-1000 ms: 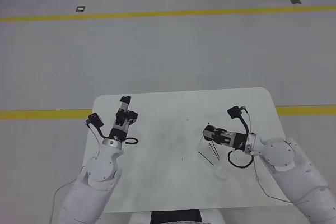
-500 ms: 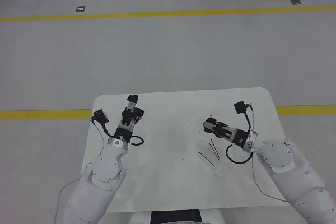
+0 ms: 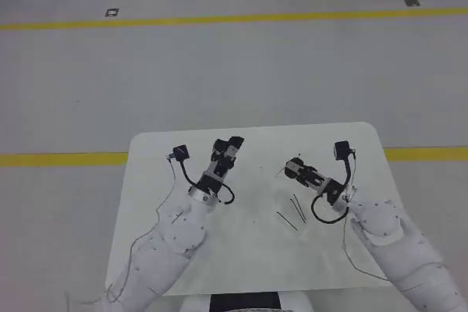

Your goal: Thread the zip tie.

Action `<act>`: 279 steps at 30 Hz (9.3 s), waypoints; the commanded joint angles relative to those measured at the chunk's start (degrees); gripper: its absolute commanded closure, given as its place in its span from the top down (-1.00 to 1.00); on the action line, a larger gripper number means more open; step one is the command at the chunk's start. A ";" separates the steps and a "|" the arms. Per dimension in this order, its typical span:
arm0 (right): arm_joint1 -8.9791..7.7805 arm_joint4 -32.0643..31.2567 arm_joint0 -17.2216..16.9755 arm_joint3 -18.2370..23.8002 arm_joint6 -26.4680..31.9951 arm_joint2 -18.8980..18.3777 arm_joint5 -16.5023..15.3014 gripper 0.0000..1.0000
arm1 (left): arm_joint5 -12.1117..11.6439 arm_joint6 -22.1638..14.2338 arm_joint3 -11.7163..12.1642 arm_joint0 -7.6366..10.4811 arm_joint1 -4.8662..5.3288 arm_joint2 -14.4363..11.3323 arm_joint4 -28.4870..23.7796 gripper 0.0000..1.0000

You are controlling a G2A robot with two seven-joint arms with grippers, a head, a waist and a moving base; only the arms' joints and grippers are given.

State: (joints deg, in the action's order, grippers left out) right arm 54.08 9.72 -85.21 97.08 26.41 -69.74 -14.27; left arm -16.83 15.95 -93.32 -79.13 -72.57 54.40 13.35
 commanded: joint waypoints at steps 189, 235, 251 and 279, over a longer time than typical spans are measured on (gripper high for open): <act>4.39 -8.82 -3.38 -2.68 5.57 -7.38 -5.21 1.00 | -2.65 -18.52 -0.70 6.17 13.72 -11.06 14.41 -1.00; 7.64 14.00 5.95 -13.01 46.79 -7.50 -5.21 1.00 | -2.65 -58.81 -4.02 0.12 16.06 1.69 -31.12 -1.00; 8.41 25.52 7.92 -17.65 53.23 -3.96 -5.21 1.00 | -2.65 -59.87 -2.61 0.52 15.34 -0.98 -35.32 -1.00; 5.08 37.50 10.70 -17.92 53.23 6.01 -2.82 1.00 | -2.65 -60.08 -1.59 0.72 14.82 -0.76 -35.78 -1.00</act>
State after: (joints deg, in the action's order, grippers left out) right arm 59.49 47.39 -74.76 79.27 79.64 -64.25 -16.91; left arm -19.48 -44.13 -94.91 -78.41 -57.75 53.64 -22.43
